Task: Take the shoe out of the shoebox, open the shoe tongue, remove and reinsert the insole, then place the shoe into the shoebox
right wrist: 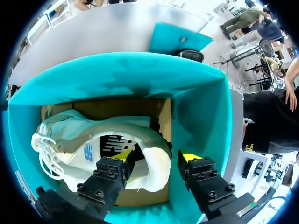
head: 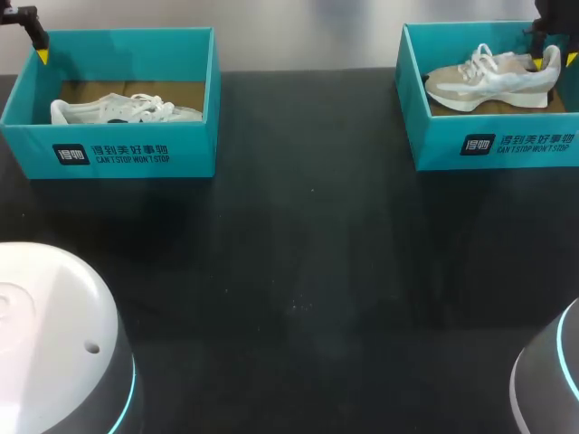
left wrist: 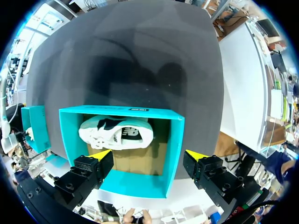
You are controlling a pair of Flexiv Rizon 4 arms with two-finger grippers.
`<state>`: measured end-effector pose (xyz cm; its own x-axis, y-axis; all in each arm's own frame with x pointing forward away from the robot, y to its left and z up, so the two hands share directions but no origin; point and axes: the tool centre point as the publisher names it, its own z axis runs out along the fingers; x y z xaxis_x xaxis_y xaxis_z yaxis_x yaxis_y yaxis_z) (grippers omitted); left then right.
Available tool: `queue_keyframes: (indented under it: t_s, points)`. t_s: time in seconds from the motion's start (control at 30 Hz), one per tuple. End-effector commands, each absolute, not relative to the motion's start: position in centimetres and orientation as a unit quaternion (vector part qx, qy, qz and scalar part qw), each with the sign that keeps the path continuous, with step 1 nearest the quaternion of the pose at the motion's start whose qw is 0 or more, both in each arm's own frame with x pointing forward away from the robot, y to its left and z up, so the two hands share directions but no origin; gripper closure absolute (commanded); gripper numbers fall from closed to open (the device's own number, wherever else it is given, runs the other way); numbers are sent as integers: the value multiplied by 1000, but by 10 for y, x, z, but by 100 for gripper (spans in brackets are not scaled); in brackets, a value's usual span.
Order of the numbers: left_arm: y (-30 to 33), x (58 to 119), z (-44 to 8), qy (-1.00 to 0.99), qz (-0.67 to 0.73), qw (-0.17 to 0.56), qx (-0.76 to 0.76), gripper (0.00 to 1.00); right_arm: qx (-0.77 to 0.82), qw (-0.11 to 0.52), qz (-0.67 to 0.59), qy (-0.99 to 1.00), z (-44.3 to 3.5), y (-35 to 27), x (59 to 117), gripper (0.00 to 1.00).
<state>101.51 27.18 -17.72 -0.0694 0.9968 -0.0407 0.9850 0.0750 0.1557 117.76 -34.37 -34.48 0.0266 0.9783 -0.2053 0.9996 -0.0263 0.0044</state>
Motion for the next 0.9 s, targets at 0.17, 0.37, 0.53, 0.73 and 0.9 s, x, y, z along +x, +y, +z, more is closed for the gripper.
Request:
queue_keyframes:
  t_s: [0.17, 0.37, 0.53, 0.73, 0.9]
  points:
    - [272, 1014, -177, 730, 45, 68, 679, 0, 717, 55, -87, 690, -355, -351, 1188, 42]
    - [272, 1014, -177, 730, 45, 68, 679, 0, 719, 50, -91, 687, -362, -354, 1187, 44]
    - [272, 1014, -177, 730, 45, 68, 679, 0, 722, 44, -91, 685, -367, -354, 1187, 32]
    - [272, 1014, -177, 730, 45, 68, 679, 0, 723, 40, -91, 684, -371, -355, 1186, 32]
    - [272, 1014, -177, 730, 45, 68, 679, 0, 722, 36, -92, 684, -375, -355, 1186, 42]
